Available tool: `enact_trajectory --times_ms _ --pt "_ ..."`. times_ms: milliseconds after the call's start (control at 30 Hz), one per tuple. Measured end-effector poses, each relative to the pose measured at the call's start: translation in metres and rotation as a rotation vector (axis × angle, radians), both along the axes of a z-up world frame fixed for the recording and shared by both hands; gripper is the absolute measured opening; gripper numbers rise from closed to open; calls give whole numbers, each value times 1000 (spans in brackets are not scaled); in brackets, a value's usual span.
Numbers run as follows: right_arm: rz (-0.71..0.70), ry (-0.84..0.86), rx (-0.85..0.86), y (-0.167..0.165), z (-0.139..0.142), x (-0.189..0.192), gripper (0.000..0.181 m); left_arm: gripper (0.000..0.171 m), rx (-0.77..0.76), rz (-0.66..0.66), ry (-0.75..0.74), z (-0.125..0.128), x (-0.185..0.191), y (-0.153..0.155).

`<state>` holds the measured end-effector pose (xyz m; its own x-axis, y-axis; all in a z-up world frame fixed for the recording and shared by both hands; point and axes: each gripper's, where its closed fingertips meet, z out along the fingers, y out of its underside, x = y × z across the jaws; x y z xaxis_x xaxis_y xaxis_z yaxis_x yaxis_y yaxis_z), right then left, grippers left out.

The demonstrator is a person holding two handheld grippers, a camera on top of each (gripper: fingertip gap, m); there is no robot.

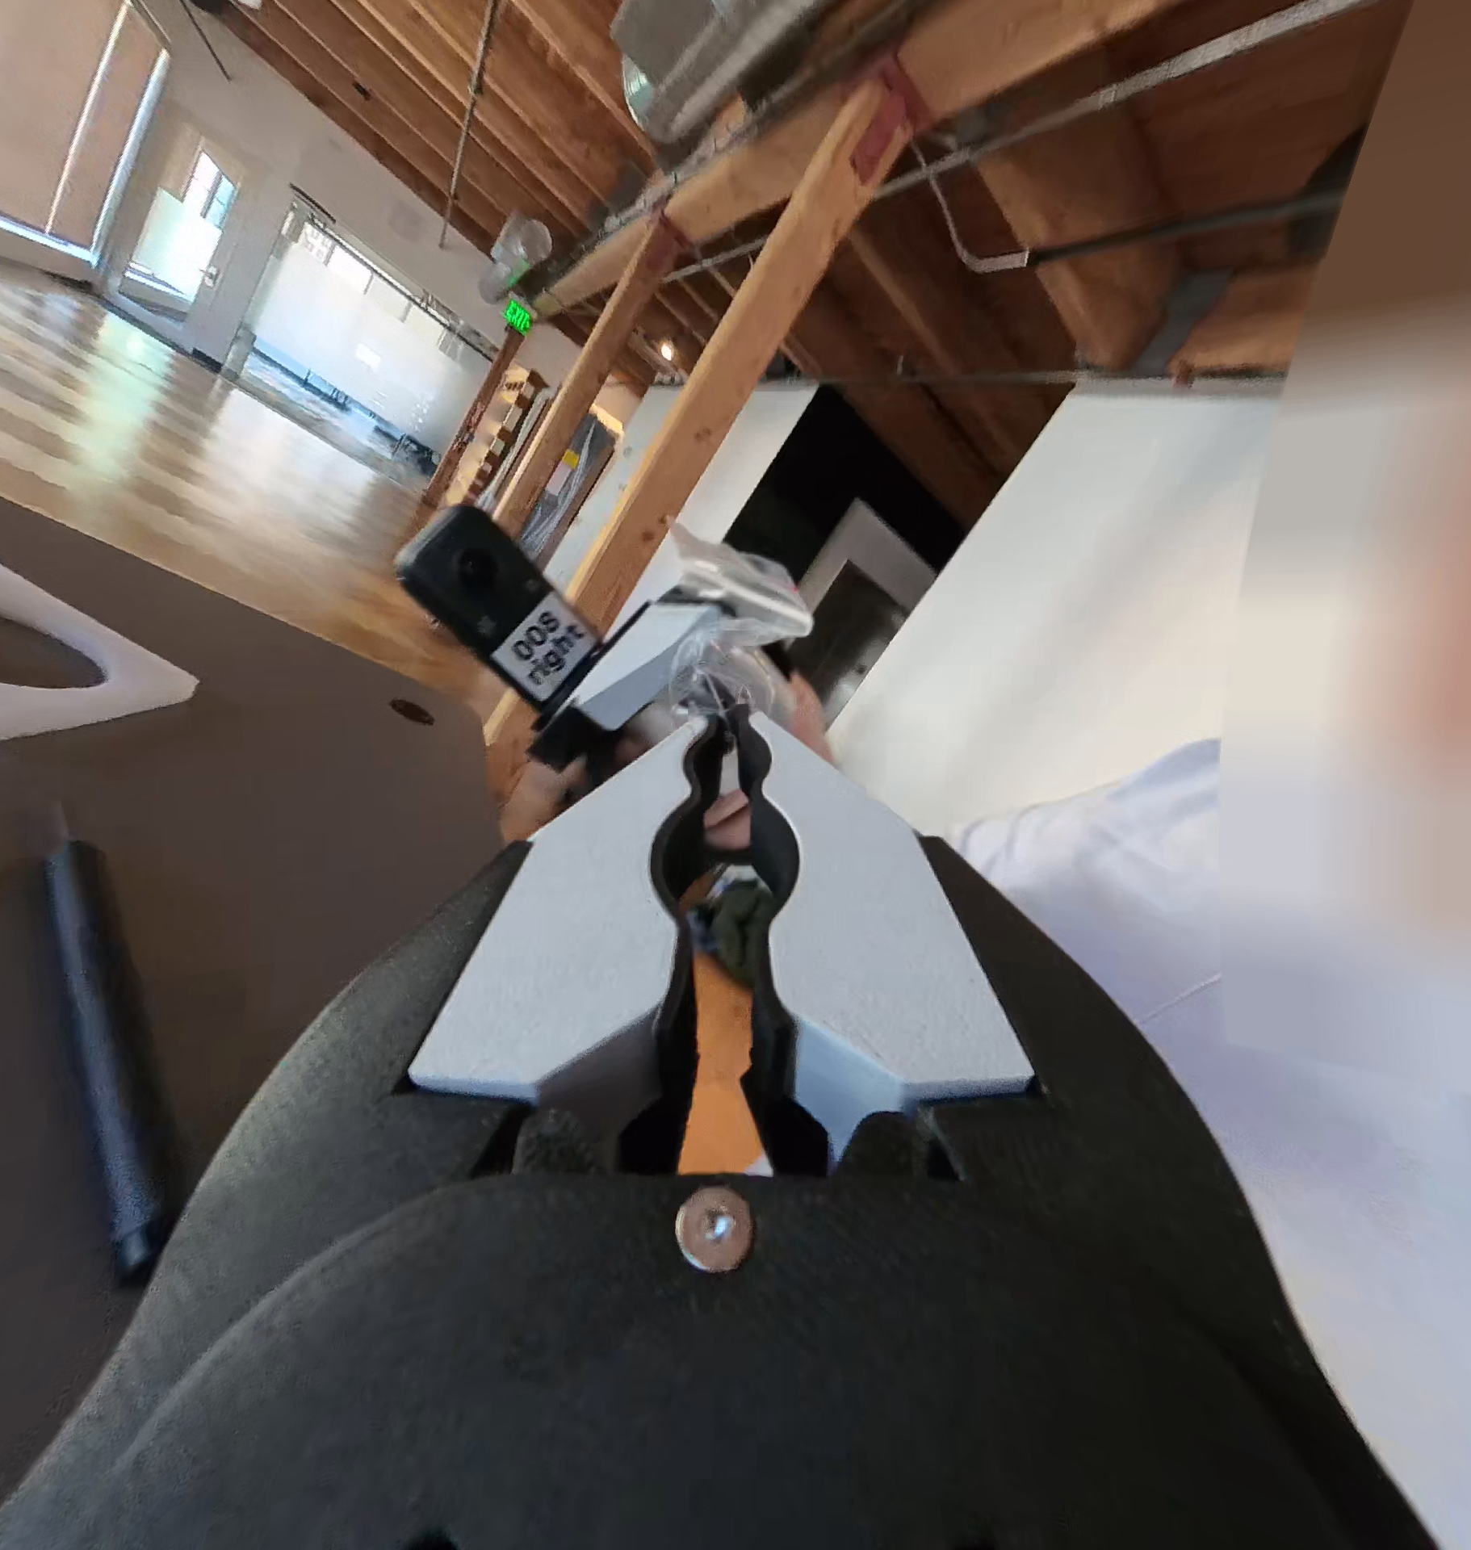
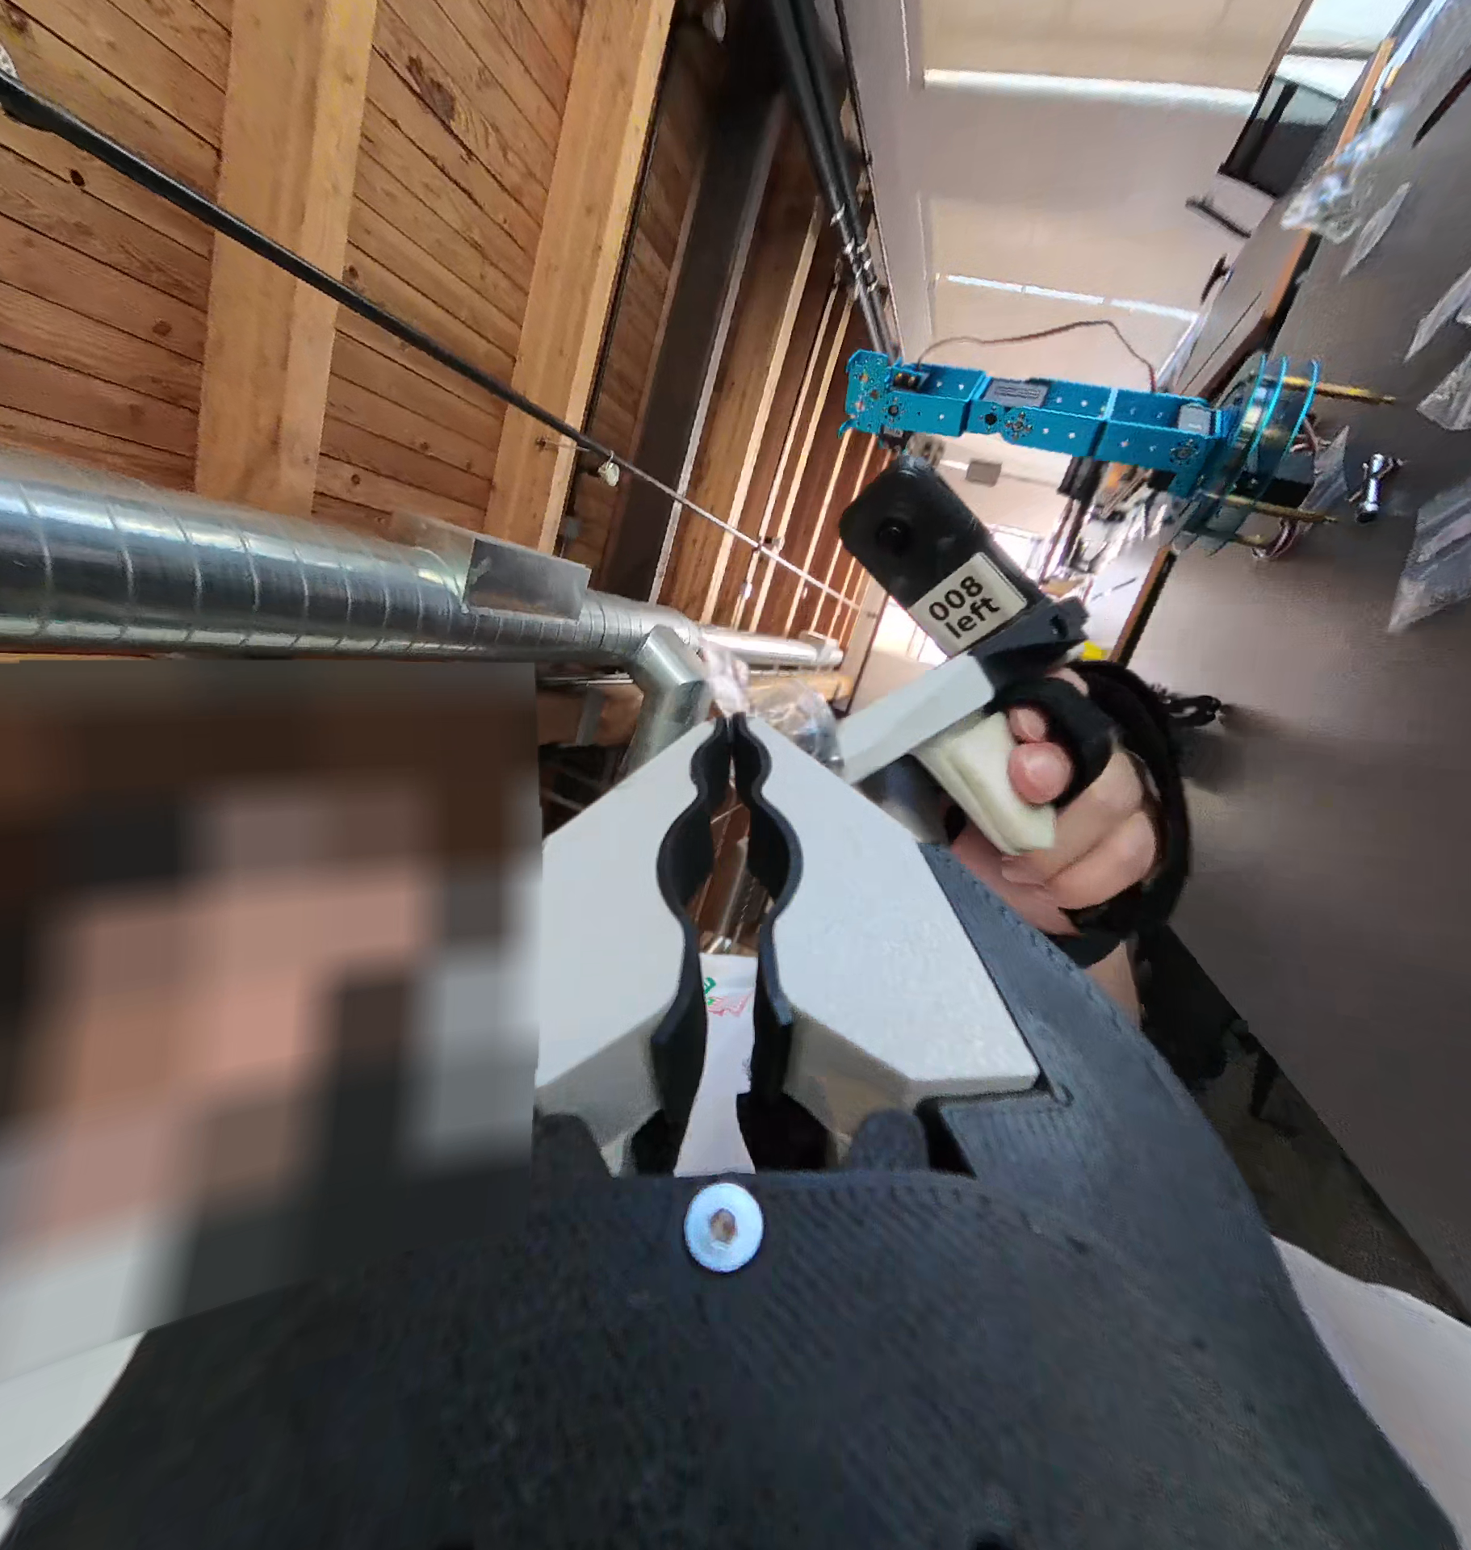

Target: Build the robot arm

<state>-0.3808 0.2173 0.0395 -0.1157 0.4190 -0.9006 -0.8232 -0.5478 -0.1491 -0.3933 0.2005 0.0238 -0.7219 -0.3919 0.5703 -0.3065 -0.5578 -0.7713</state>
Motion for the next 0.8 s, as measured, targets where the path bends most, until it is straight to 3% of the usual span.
enact_trajectory --times_ms 33,367,600,700,800 --pt "19 4 -6 -2 -4 10 0 1 -48 15 20 2 7 -1" --pt "233 -28 -43 -40 -32 84 0 1 -132 268 190 -17 70 -49" --pt "312 -47 -36 -63 -42 111 0 9 -193 331 218 -27 96 -77" --pt "329 -53 -35 -67 -46 121 0 7 -156 332 220 -33 103 -84" --pt "347 -69 -51 -67 -54 126 0 3 -51 377 282 -54 112 -85"
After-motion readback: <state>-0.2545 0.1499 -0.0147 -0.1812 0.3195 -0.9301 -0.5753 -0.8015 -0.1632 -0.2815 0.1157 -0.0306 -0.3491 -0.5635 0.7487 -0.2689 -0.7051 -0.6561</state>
